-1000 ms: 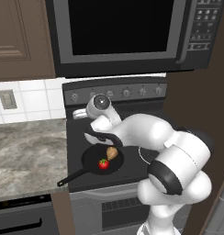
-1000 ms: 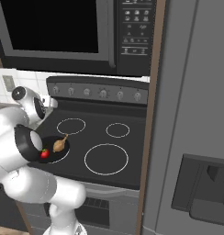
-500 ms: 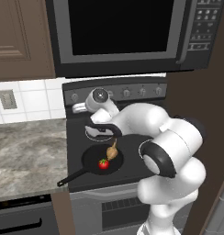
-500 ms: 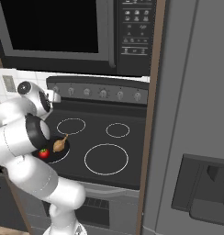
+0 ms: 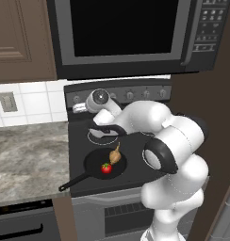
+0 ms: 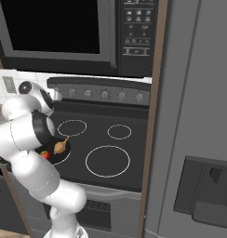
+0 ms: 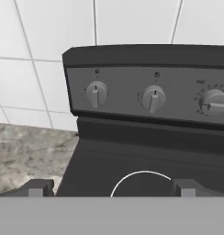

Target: Place the pan on the front left burner on the stove. Then place the tomato and the onion in the pan and turn on the front left burner.

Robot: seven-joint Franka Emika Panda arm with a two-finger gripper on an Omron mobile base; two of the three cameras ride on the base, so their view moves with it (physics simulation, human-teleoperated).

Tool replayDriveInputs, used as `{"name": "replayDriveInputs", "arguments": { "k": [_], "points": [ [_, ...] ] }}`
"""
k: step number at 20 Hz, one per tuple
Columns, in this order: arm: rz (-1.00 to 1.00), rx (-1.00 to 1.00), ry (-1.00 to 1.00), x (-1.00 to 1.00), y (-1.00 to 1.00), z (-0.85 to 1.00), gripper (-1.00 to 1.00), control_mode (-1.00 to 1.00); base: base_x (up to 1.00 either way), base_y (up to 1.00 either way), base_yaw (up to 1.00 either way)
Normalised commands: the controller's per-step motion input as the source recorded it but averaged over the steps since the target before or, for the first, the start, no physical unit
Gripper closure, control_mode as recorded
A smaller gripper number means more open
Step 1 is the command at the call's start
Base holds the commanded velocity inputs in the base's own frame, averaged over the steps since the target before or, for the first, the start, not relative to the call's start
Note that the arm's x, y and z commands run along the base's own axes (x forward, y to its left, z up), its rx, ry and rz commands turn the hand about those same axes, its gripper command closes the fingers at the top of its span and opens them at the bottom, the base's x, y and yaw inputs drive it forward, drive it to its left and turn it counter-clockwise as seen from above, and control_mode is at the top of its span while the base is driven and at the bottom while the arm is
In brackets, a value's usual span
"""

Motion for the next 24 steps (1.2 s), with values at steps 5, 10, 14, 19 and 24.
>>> {"name": "replayDriveInputs", "arguments": {
  "k": [5,10,14,19,24],
  "points": [
    [0.00,0.00,-0.10,0.22,0.00,0.00,-1.00,-1.00,0.00,0.00,0.00],
    [0.00,0.00,-0.05,0.03,0.09,0.00,-1.00,-1.00,0.00,0.00,0.00],
    [0.00,0.00,-0.01,0.01,0.13,0.01,-1.00,-1.00,0.00,0.00,0.00],
    [0.00,0.00,0.00,0.01,0.11,0.14,-1.00,-1.00,0.00,0.00,0.00],
    [0.00,0.00,-0.03,0.00,0.11,0.15,-1.00,-1.00,0.00,0.00,0.00]
  ]
}}
